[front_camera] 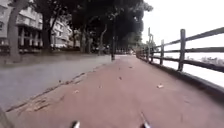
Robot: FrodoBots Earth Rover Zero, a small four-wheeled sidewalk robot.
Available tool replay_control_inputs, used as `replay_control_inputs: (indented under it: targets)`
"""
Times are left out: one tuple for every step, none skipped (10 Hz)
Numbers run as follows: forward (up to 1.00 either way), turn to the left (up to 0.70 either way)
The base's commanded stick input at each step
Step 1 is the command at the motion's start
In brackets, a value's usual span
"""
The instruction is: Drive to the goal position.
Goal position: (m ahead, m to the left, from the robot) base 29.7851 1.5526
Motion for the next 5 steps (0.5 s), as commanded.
replay_control_inputs:
  targets:
    - [0.7,-0.34]
    - [0.7,-0.34]
    - [0.7,-0.34]
    - [0.7,-0.34]
    - [0.7,-0.34]
